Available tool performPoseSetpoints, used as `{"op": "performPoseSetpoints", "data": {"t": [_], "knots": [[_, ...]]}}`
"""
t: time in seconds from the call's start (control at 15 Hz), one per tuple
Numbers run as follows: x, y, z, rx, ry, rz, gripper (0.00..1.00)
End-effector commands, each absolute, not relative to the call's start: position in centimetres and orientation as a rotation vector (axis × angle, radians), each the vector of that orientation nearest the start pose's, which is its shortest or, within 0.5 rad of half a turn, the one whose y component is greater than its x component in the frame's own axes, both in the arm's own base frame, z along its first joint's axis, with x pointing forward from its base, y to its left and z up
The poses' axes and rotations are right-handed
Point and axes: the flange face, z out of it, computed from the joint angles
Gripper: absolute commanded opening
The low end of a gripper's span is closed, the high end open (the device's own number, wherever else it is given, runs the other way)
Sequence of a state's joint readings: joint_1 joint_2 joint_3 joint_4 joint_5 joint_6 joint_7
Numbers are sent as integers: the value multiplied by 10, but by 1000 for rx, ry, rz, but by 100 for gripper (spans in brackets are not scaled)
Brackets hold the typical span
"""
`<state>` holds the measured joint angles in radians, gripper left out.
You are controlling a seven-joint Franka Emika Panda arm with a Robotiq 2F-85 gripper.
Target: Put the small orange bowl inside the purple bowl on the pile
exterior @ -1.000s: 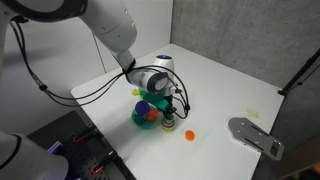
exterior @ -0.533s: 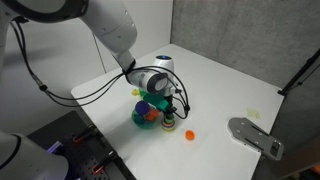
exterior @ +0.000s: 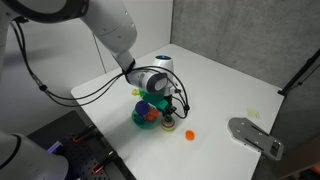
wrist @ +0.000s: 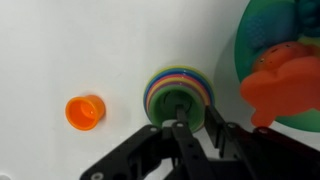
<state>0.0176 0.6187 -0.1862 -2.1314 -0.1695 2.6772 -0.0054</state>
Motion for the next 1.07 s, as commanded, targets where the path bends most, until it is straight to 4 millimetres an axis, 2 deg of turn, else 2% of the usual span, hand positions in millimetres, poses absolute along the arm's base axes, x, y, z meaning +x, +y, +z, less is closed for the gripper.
{"op": "performPoseSetpoints", "data": {"t": [0.0,0.33,0.4,0.67,1.0], "knots": [[545,-95,119,-3314,-37,111,58],[544,-96,135,-3315,-7,99,97],[544,-97,140,-3314,-2,103,100],[541,-98,172,-3297,34,93,100],[528,-90,220,-3211,73,168,100]]}}
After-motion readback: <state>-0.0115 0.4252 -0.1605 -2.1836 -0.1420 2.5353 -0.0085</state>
